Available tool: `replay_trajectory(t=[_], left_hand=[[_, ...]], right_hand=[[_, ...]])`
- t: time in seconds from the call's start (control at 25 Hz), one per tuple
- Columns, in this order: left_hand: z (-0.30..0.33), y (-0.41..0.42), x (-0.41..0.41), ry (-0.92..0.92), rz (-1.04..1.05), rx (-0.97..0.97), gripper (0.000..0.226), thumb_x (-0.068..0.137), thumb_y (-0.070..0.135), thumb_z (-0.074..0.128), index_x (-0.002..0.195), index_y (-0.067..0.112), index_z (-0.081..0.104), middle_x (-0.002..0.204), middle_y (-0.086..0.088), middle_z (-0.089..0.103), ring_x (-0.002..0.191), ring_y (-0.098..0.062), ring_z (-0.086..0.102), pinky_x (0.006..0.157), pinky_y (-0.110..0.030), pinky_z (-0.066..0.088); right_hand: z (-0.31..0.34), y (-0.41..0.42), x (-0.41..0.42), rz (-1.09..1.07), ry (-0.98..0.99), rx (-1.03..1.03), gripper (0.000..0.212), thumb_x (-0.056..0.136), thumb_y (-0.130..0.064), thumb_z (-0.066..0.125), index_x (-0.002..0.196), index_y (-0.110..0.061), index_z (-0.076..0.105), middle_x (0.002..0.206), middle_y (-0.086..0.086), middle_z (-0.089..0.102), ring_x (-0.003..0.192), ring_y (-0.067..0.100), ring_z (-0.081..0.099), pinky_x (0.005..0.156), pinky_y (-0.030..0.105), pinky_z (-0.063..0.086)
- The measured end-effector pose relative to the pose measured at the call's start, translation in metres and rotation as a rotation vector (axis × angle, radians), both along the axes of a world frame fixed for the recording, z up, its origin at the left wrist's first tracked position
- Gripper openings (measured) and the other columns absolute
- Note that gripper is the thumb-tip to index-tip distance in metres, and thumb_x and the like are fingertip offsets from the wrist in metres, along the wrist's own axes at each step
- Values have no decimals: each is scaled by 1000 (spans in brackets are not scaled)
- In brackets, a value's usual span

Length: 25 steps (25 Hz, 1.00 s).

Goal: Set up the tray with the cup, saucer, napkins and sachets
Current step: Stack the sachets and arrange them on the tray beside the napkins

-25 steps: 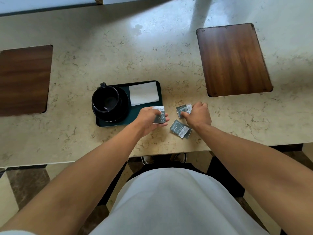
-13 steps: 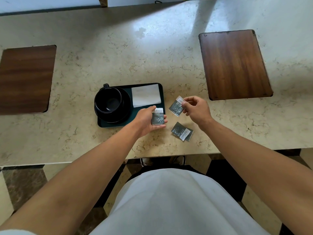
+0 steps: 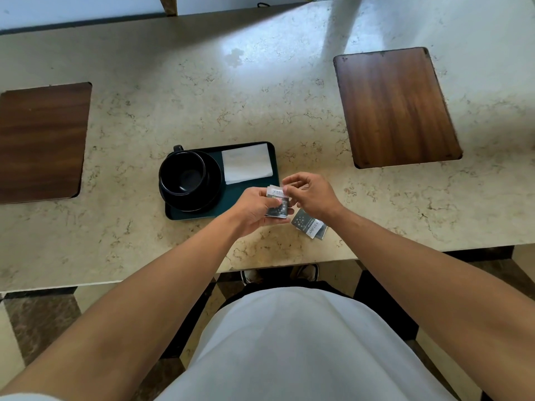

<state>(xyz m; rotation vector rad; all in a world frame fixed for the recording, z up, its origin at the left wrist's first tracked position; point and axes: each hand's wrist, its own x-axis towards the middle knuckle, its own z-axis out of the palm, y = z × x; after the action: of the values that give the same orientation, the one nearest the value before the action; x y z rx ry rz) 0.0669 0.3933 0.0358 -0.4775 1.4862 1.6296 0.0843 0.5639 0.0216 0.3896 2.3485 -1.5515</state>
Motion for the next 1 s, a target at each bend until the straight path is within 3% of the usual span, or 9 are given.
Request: replay_trajectory(t=[0.12,0.2,0.4,0.64,0.76,0.88,1.0], left_hand=[[-2,-2,5,6,8,-28,19,99,-7,52,115,-5,62,104,-25,74,97,-36,74,77,-49,63],[-3,-3,8,-6,27,-45,17,99,-7,52,113,-4,62,106,-27,72,96,-36,74,75,-48,63],[-4,-4,13,-48,56,-42,13,99,-2,54,109,-2,60,109,-29,70,100,-39,72,74,-48,63],[-5,-5,16,-58,70,-32,11,101,1,51,109,1,59,110,-29,69,98,-38,73,71,-44,63],[-5,-6,15,-53,72,-43,13,103,0,46,106,2,58,109,-29,69,94,-37,74,72,-45,63],[-4,-7,14,-49,68,-56,14,104,1,44,107,3,58,110,-28,69,100,-39,72,75,-47,63],[-4,-8,11,-53,70,-55,15,104,1,44,110,2,58,110,-28,69,102,-39,72,77,-48,63]], right_hand=[[-11,13,7,-20,25,241,14,96,-23,66,107,-15,73,96,-2,71,80,14,68,72,27,55],[-19,25,18,79,-12,442,20,94,-27,69,110,-15,71,105,2,67,90,15,62,79,29,52],[-29,29,46,263,-136,564,55,78,-40,84,122,-20,57,117,2,52,104,19,56,89,38,55],[-27,26,44,208,-72,577,39,81,-32,82,113,-20,64,113,4,53,112,19,46,94,34,50],[-25,30,41,205,-32,574,22,89,-24,74,108,-17,66,109,5,60,108,23,53,90,37,50],[-19,32,34,123,-62,386,5,99,-18,61,103,-19,60,110,8,67,97,27,64,77,37,55],[-6,34,24,163,-96,157,14,102,-16,58,116,-15,60,118,8,64,78,24,73,61,30,57]])
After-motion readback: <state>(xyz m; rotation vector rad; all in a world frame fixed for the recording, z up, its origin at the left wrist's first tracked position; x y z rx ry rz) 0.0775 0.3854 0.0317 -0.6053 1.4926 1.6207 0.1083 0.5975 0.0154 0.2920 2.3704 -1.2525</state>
